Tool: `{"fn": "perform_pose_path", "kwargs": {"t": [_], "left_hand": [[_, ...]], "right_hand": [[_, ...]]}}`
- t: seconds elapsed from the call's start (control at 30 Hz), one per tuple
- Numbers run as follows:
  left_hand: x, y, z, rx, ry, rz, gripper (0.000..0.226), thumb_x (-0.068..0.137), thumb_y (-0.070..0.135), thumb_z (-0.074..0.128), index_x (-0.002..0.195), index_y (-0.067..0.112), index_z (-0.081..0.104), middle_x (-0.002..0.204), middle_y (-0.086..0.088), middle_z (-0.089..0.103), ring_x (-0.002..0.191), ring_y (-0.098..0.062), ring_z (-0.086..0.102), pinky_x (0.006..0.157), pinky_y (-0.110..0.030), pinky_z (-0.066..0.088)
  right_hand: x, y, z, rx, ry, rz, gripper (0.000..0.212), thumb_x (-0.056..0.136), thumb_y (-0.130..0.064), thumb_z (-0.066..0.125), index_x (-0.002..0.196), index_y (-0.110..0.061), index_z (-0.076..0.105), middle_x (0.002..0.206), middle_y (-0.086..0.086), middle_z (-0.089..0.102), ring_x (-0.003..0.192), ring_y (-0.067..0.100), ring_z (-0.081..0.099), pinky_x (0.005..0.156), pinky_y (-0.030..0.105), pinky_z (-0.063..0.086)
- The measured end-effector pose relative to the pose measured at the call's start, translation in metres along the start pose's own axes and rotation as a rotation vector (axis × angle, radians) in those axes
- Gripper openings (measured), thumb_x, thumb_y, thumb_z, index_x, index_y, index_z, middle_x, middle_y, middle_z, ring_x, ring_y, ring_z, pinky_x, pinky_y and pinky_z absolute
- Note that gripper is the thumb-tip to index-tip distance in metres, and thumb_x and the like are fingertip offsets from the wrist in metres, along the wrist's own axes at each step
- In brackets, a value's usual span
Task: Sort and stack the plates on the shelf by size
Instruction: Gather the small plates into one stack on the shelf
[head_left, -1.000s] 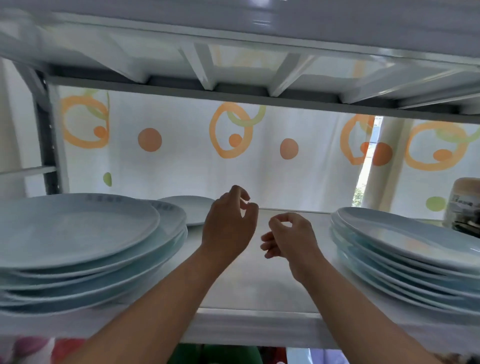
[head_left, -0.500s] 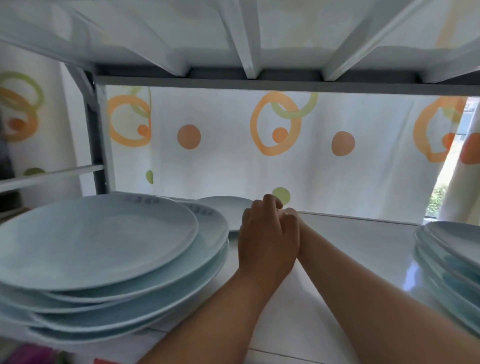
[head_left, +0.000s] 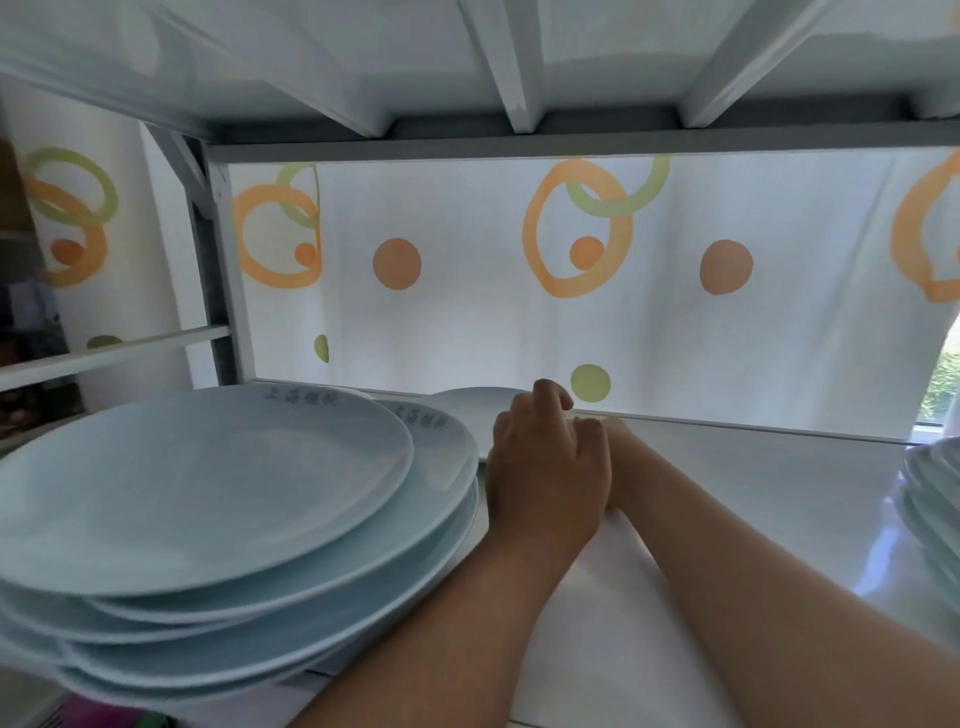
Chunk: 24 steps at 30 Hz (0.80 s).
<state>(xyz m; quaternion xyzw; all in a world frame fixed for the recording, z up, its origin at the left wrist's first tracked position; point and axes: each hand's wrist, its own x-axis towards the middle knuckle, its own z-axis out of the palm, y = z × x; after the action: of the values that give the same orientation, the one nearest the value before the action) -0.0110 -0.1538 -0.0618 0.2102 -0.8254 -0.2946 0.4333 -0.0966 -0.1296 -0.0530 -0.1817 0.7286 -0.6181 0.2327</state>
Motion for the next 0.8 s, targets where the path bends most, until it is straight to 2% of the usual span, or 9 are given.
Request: {"fn": "perform_pose_path", "kwargs": {"t": [0.17,0.27,0.33,0.4,0.47,0.53,0.63,0.8], "left_hand": [[-0.002,0.001,-0.001,0.011,-0.024,0.031,0.017,0.090,0.024,0.042,0.105,0.019,0.046,0.110,0.002,0.054,0.105,-0.017,0.044,0.085,-0.035,0.043],[-0.002,0.001,-0.002,0.025,-0.015,0.043,0.015,0.091,0.027,0.042,0.103,0.019,0.046,0.108,0.001,0.056,0.102,-0.018,0.046,0.084,-0.037,0.044],[-0.002,0.001,-0.003,0.030,-0.002,0.048,0.017,0.092,0.030,0.042,0.104,0.019,0.046,0.108,0.001,0.057,0.102,-0.018,0.048,0.083,-0.036,0.044],[-0.002,0.001,-0.004,0.016,-0.011,0.055,0.018,0.092,0.030,0.042,0.105,0.019,0.046,0.108,0.001,0.056,0.100,-0.018,0.050,0.079,-0.032,0.042],[-0.003,0.002,-0.004,-0.009,-0.030,0.059,0.016,0.092,0.029,0.041,0.104,0.019,0.044,0.107,0.001,0.056,0.095,-0.018,0.053,0.075,-0.029,0.041],[-0.005,0.002,-0.004,-0.028,-0.032,0.066,0.012,0.092,0.028,0.041,0.101,0.021,0.042,0.103,0.001,0.055,0.089,-0.017,0.054,0.074,-0.029,0.042],[-0.009,0.003,-0.005,-0.049,-0.031,0.074,0.010,0.092,0.028,0.041,0.100,0.022,0.041,0.095,0.005,0.053,0.083,-0.015,0.051,0.071,-0.026,0.037],[-0.020,0.013,-0.008,-0.141,0.015,0.090,0.014,0.091,0.026,0.042,0.103,0.019,0.045,0.088,0.005,0.054,0.079,-0.015,0.053,0.069,-0.026,0.037]], "right_hand": [[-0.004,0.002,-0.006,0.017,0.046,-0.014,0.027,0.095,0.000,0.040,0.070,-0.008,0.040,0.068,0.008,0.045,0.056,0.018,0.045,0.047,0.025,0.041],[-0.004,0.002,-0.006,-0.001,0.132,-0.033,0.021,0.093,-0.005,0.046,0.073,-0.007,0.044,0.068,0.007,0.048,0.055,0.018,0.047,0.046,0.026,0.042],[-0.006,0.000,-0.008,-0.091,0.205,-0.053,0.014,0.088,-0.010,0.049,0.076,-0.004,0.049,0.062,0.005,0.047,0.052,0.018,0.047,0.045,0.025,0.039],[-0.012,-0.003,-0.013,-0.096,0.273,-0.095,0.020,0.084,-0.010,0.049,0.066,-0.004,0.048,0.051,0.002,0.044,0.043,0.016,0.045,0.043,0.021,0.036],[-0.018,-0.007,-0.021,-0.059,0.327,-0.143,0.027,0.085,-0.007,0.048,0.058,-0.003,0.047,0.040,0.000,0.048,0.030,0.011,0.048,0.039,0.019,0.041],[-0.025,-0.012,-0.029,0.016,0.365,-0.186,0.021,0.085,-0.005,0.047,0.068,0.003,0.055,0.046,0.007,0.059,0.034,0.015,0.060,0.052,0.029,0.057],[-0.041,-0.018,-0.041,0.019,0.412,-0.248,0.019,0.087,-0.005,0.045,0.071,0.001,0.053,0.054,0.014,0.064,0.049,0.032,0.068,0.067,0.044,0.060],[-0.079,-0.023,-0.062,-0.076,0.487,-0.353,0.018,0.088,-0.008,0.042,0.071,-0.010,0.049,0.062,0.012,0.066,0.048,0.027,0.069,0.067,0.039,0.060]]}}
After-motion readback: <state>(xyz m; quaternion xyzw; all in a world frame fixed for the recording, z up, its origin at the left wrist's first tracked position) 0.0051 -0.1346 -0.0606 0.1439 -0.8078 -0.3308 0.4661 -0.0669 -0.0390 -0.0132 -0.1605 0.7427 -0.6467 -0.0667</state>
